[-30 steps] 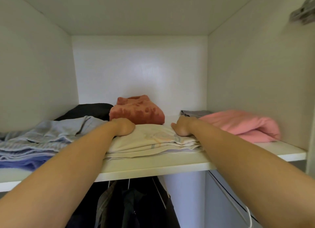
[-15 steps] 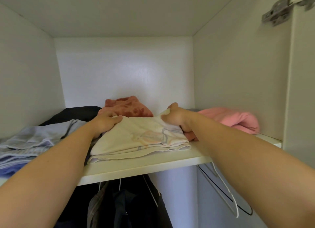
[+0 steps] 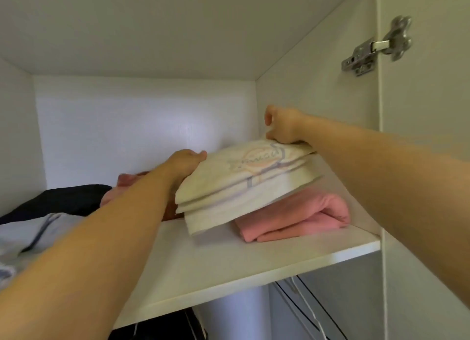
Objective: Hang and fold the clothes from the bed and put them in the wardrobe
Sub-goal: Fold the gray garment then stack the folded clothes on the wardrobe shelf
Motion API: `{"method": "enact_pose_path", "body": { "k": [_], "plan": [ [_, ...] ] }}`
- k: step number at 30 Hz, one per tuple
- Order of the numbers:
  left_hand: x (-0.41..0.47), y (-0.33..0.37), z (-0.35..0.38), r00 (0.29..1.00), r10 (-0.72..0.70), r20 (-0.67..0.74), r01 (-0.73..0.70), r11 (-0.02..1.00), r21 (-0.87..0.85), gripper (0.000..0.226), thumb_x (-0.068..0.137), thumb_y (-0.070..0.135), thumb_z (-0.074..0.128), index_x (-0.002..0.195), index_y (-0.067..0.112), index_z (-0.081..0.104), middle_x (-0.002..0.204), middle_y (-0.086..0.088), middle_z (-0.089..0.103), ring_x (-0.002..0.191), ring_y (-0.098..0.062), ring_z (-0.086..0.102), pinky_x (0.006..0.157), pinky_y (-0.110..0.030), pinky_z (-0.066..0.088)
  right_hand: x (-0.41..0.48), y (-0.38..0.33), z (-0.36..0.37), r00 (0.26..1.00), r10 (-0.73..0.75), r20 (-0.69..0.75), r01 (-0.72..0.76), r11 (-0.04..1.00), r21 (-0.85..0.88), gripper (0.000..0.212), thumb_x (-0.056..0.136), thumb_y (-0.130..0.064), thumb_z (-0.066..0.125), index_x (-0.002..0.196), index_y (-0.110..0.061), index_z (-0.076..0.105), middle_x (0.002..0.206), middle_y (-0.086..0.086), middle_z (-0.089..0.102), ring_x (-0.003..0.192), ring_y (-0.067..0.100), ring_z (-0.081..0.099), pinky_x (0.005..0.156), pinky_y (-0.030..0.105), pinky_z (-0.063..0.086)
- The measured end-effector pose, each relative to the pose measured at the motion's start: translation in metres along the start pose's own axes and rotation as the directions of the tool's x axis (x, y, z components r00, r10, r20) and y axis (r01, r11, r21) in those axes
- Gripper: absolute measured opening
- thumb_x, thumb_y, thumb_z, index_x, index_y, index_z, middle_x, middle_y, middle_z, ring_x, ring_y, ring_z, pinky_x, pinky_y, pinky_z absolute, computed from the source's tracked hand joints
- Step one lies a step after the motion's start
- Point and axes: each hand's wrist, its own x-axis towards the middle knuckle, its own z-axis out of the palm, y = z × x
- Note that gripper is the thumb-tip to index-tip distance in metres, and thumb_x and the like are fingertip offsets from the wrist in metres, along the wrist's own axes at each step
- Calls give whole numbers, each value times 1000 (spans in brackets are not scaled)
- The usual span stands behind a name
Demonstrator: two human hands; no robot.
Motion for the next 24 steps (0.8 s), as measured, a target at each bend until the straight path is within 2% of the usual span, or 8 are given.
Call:
{"method": "enact_pose_path", "body": {
  "k": [2,5,8,10,13,17,19,24],
  "plan": [
    [10,15,33,999,-22,30,22,1000,-12,55,105,51,44,134,6,59,130,-8,60,97,-19,52,83,-27,37,6,24,-3,1000,2,9,-1,994,-112,29,96,-23,65,121,-15,54,128,16,59,103,32,54,82,33,42],
    [12,11,89,989,-105,105,109,993,-33,53,99,49,58,128,5,63,106,-1,69,81,-15,60,69,-24,45,-1,52,19,993,27,115,23,911,-411,32,97,-30,62,125,-18,55,129,15,56,100,30,53,80,34,41],
    [8,-2,134,961,-136,240,108,986,128,56,101,47,54,140,6,57,134,-11,63,116,-26,62,99,-32,49,-17,64,73,953,76,293,136,758,-638,35,101,-29,51,133,-16,56,139,13,48,126,35,48,100,46,41],
    [10,-3,135,960,-137,246,99,982,161,56,101,47,54,141,8,56,139,-11,59,119,-25,59,100,-31,46,-25,62,95,907,126,401,129,825,-550,29,104,-18,41,125,-12,61,135,12,56,122,32,53,103,43,41],
    [15,-15,128,955,-145,258,127,988,85,54,94,56,60,124,11,66,114,-3,69,97,-20,65,84,-31,52,-18,60,90,926,130,355,52,886,-461,18,101,-17,48,110,-14,63,125,9,64,105,29,61,91,37,46],
    [19,-29,128,939,-196,282,192,981,41,60,88,69,60,114,16,70,101,-1,72,88,-18,69,74,-29,53,-7,66,89,971,110,213,-48,959,-280,30,94,-16,56,122,-11,68,124,11,66,109,30,64,94,37,54],
    [21,-29,128,933,-191,306,205,979,-13,60,89,68,60,118,16,69,100,1,71,88,-16,69,75,-29,53,-11,67,106,940,150,306,-86,973,-214,37,103,-30,46,127,-10,66,133,13,64,118,31,60,100,35,48],
    [17,-26,127,926,-173,334,142,983,115,77,93,73,46,137,11,58,135,-6,62,98,-17,61,87,-32,48,-16,72,130,858,206,471,-148,976,-158,63,107,-52,24,149,-12,48,158,11,42,143,29,40,118,40,28]
  ]
}}
